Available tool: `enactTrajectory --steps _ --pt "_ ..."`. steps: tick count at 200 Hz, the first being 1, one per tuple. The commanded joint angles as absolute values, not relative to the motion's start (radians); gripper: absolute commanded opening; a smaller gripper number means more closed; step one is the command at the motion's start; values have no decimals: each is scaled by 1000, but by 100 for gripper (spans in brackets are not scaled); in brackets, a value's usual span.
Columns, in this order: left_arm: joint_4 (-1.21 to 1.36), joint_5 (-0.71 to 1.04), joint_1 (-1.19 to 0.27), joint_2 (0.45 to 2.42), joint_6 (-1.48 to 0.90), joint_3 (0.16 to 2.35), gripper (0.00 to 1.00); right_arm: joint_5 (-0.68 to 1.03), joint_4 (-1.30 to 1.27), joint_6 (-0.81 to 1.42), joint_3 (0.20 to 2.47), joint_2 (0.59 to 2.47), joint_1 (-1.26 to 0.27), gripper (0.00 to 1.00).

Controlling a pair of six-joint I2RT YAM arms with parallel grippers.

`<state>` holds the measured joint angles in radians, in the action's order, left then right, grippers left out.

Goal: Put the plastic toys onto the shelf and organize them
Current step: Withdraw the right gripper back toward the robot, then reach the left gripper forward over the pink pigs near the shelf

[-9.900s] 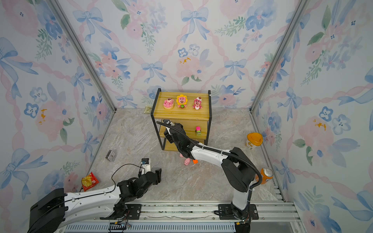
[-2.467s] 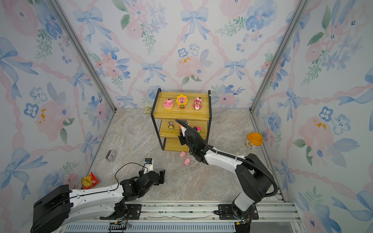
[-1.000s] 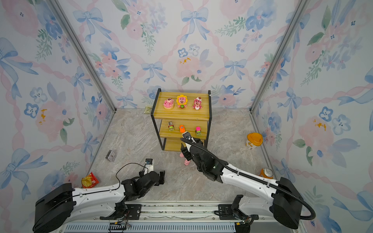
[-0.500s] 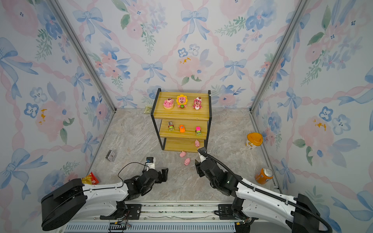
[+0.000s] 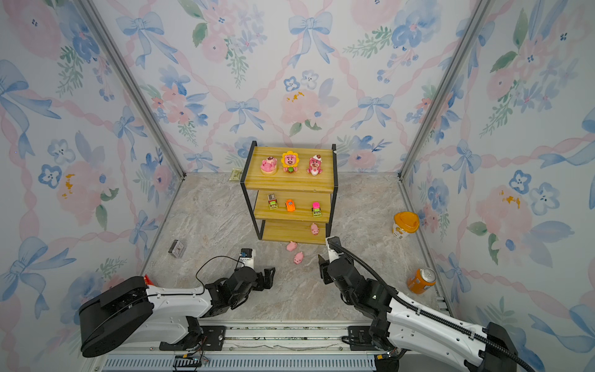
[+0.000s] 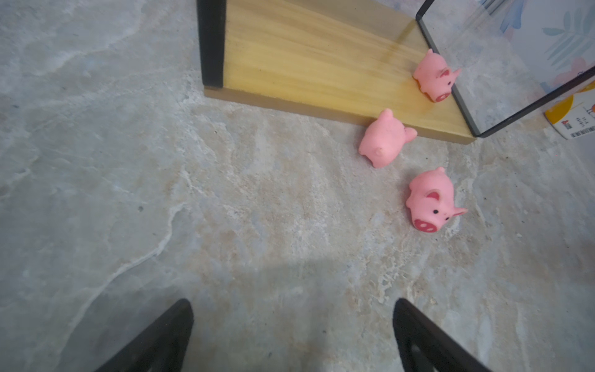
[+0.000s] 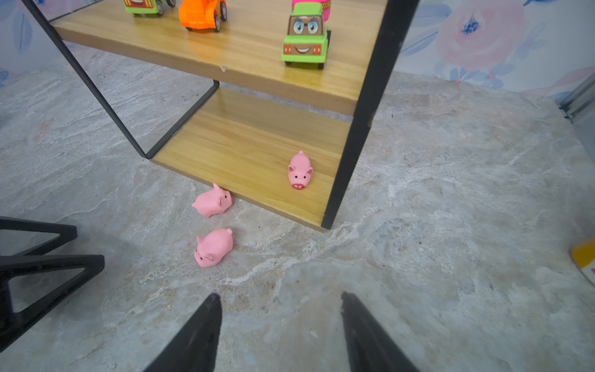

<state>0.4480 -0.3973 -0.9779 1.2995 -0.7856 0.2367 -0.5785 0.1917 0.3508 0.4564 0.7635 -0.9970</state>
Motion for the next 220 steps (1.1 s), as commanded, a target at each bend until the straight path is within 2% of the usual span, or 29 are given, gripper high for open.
enactTrajectory --steps 1,12,38,91,129,145,220 --pt "377 -302 -994 1348 -702 233 91 -607 230 376 436 744 -1008 62" --pt "386 -288 -996 1365 -681 244 78 -610 233 381 431 737 -1008 62" --pt "426 -277 -1014 1403 -640 272 62 -614 248 391 425 715 -1009 62" --pt "445 -402 -1136 1531 -503 394 62 -638 278 403 407 675 -1009 63" --pt "509 -395 -1135 1627 -446 456 66 -650 304 406 396 642 -1007 64" --pt "536 -406 -1134 1655 -428 482 75 -656 313 408 387 623 -1008 65" --pt "560 -390 -1094 1802 -385 600 77 -684 407 401 375 502 -988 67"
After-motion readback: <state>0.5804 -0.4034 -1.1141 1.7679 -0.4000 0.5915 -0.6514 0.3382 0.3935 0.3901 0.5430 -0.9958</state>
